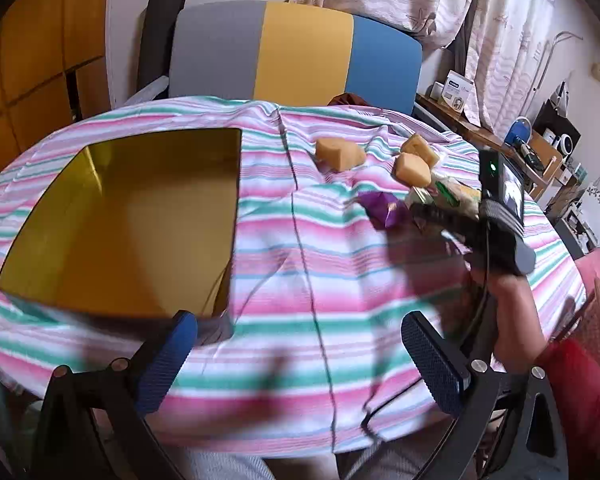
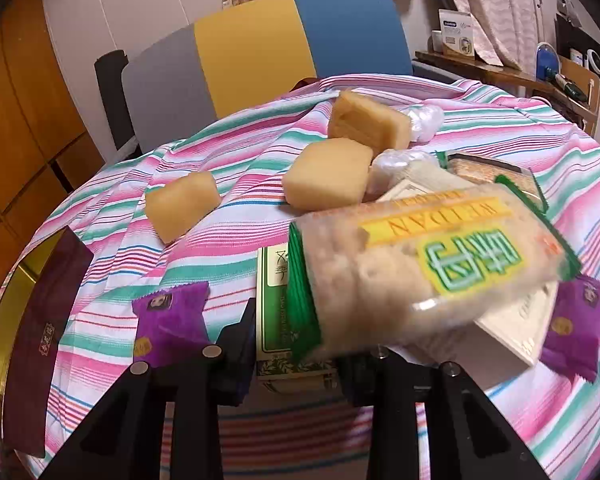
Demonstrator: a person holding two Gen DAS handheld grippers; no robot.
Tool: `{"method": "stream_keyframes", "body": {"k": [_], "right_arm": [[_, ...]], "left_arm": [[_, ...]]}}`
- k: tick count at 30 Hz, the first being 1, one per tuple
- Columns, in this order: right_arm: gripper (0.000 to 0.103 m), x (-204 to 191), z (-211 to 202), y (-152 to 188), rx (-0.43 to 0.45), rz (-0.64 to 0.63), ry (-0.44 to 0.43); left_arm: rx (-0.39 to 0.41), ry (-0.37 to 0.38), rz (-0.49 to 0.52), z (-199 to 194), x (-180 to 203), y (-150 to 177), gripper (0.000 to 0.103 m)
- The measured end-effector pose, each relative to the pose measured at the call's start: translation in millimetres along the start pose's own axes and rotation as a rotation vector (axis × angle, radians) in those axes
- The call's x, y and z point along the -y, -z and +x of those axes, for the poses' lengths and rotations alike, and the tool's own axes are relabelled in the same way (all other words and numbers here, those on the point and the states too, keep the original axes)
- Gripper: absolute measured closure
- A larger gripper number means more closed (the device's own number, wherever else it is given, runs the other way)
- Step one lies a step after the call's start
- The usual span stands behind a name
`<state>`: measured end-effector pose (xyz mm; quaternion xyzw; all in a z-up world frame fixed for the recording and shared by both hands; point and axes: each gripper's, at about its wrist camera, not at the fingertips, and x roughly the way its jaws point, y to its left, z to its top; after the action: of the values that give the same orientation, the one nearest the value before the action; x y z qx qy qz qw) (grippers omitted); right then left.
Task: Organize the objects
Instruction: 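Move the right tool toward the snack pile and grasp the green-labelled box, then grasp the purple candy packet with the left tool while the right tool holds the green box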
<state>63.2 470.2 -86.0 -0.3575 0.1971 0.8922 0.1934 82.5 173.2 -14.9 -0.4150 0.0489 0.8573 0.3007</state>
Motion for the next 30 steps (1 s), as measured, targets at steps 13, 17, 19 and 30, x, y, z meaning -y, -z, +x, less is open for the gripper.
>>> {"method": "stream_keyframes", "body": {"k": [13,17,19,30], "right_arm": [[0.071,19,-25,23,0.077,0.069,0.044],[0.071,27,-27,25,0.089,0.107,0.027],[0.071,27,-26,25,0.091,0.107,0.027],[0.07,29,-26,27,0.103,0.119,0.014]], "left_arm": [[-0.074,0.009,-0.018,86,52,-64,0.0],[-0.086,-0.041,0.042,121,74,-80,0.0],[-0.105,-0.03,0.039,137,79,-85,0.0],[-0.132,0.001,-0.04,187,89,-95,0.008]]}}
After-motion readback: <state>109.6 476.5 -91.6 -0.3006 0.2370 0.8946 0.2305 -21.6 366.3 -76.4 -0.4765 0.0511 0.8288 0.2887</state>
